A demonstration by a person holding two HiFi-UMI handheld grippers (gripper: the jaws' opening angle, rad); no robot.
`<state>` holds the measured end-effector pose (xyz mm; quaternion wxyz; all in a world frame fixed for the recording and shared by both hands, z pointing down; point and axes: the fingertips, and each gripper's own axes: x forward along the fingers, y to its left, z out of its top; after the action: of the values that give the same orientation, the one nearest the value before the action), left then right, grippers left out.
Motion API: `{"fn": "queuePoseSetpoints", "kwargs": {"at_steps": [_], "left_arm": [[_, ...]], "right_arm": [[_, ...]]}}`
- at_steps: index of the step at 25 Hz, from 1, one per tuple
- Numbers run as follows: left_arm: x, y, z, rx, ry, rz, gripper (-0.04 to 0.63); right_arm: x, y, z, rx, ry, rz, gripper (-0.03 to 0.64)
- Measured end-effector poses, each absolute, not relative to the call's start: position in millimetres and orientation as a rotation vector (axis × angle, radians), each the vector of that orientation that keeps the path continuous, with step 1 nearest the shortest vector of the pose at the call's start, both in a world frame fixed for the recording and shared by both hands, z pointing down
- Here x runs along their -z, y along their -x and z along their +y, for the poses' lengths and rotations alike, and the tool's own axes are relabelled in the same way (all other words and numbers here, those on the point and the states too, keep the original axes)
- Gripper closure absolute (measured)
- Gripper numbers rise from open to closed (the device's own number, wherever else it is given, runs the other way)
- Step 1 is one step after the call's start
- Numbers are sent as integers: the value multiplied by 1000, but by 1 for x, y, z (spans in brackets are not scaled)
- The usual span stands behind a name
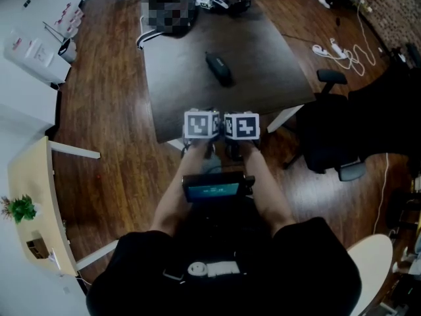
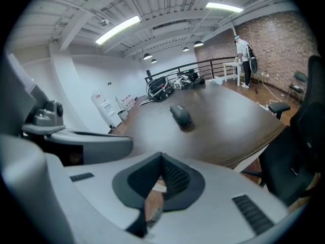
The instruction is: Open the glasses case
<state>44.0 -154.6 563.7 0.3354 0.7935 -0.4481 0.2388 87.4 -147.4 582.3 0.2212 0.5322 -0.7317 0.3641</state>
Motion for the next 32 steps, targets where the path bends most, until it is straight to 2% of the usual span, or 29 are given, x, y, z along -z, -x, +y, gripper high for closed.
{"fn": "queuePoseSetpoints", "kwargs": {"at_steps": [16,32], "left_arm": [[-575,-61,-238,-640,-2055,-1097,594],[-577,-49,-324,-598,-2018,-1092,594]], "right_arm": [[-579,-91,-235,-989,-1451,-2045,598],[-576,-91,-315,-990,-1453,-1985,598]]}}
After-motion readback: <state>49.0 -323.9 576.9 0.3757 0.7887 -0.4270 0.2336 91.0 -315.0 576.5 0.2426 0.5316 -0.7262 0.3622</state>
